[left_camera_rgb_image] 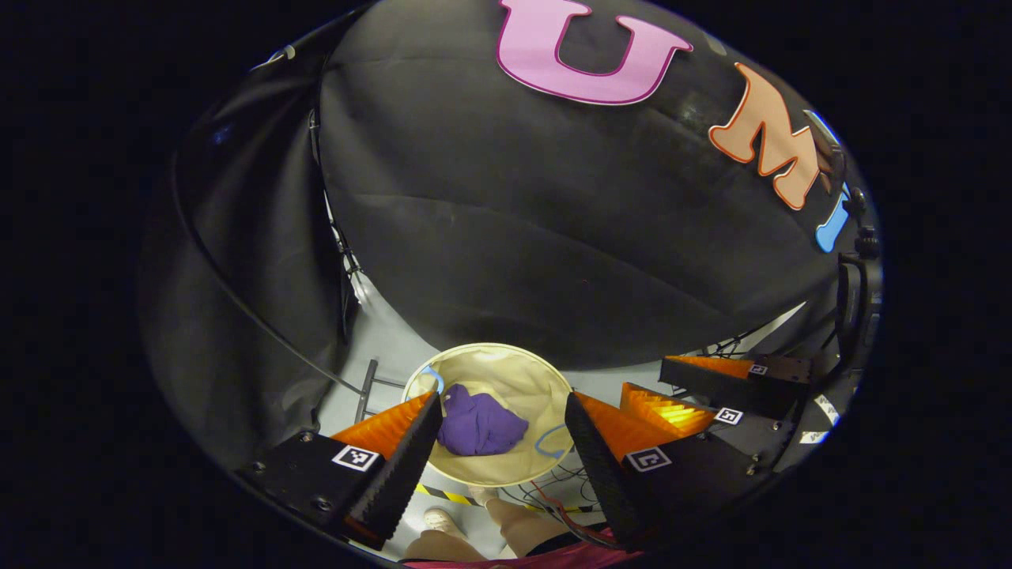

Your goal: Grasp the clothes on the hanger with both hands and then place them into the laundry hamper below.

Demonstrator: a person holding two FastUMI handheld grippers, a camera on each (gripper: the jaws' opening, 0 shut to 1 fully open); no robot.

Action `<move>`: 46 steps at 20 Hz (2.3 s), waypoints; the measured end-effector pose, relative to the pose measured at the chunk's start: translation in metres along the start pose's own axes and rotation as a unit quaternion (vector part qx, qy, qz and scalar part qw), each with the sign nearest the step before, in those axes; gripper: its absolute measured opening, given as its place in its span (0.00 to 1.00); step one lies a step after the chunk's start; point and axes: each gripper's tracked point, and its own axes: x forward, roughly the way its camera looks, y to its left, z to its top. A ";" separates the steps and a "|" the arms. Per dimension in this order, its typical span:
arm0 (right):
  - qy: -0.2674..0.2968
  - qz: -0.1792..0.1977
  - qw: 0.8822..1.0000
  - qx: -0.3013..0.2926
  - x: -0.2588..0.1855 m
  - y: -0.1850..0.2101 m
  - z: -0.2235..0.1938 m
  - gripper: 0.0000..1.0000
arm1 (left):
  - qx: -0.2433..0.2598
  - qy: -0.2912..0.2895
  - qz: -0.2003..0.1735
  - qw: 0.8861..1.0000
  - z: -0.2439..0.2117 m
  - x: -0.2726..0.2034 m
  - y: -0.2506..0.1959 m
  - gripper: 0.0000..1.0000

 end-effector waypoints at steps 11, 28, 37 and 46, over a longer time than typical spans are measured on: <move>-0.009 -0.034 0.999 0.009 -0.006 -0.019 0.002 1.00 | 0.006 -0.003 0.015 1.000 0.001 0.002 0.006 0.98; -0.135 -0.123 0.981 0.070 -0.156 0.032 -0.028 1.00 | 0.091 -0.071 -0.050 0.992 -0.039 -0.117 0.010 0.98; -0.285 -0.148 0.944 0.078 -0.305 0.087 -0.024 1.00 | 0.135 -0.229 -0.066 0.962 -0.019 -0.257 0.004 0.97; -0.396 -0.174 0.899 0.069 -0.427 0.079 -0.006 0.99 | 0.134 -0.380 -0.083 0.912 0.034 -0.376 -0.036 0.93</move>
